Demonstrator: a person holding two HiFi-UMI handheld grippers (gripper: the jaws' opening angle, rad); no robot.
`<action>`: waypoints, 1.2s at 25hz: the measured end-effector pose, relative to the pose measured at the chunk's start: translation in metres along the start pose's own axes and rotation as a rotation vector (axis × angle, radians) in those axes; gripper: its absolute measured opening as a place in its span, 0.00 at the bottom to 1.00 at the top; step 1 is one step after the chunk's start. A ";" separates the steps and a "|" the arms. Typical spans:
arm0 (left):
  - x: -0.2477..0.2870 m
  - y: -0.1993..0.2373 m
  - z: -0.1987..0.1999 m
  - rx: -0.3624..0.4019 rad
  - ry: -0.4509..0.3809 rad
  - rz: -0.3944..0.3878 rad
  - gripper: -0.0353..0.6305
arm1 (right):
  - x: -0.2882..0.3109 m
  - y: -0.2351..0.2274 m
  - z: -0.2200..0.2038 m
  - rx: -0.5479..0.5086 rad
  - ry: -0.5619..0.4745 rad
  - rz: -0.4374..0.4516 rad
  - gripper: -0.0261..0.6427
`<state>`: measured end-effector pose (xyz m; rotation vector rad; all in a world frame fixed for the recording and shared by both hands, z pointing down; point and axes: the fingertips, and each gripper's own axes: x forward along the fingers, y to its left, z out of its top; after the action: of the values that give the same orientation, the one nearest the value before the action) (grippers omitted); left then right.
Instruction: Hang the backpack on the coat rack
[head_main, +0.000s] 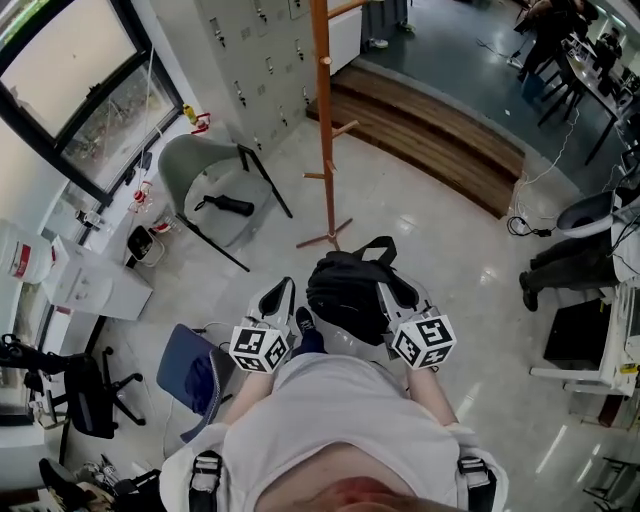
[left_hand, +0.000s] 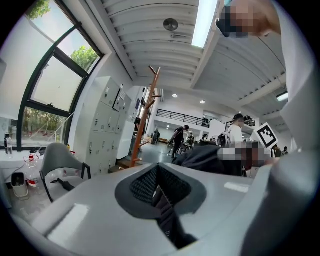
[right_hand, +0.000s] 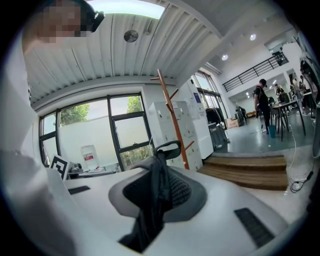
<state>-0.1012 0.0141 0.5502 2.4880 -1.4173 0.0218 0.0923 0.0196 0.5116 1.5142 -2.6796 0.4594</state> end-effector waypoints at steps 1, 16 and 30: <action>0.010 0.010 0.003 0.000 -0.001 -0.006 0.07 | 0.011 -0.002 0.001 -0.004 0.002 -0.003 0.13; 0.137 0.144 0.060 0.030 0.019 -0.129 0.07 | 0.155 -0.034 0.051 -0.015 -0.048 -0.139 0.13; 0.170 0.136 0.065 -0.029 0.004 -0.062 0.07 | 0.177 -0.054 0.077 -0.106 0.002 -0.014 0.13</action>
<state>-0.1367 -0.2103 0.5440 2.5053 -1.3291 -0.0062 0.0538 -0.1752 0.4811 1.5024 -2.6433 0.3125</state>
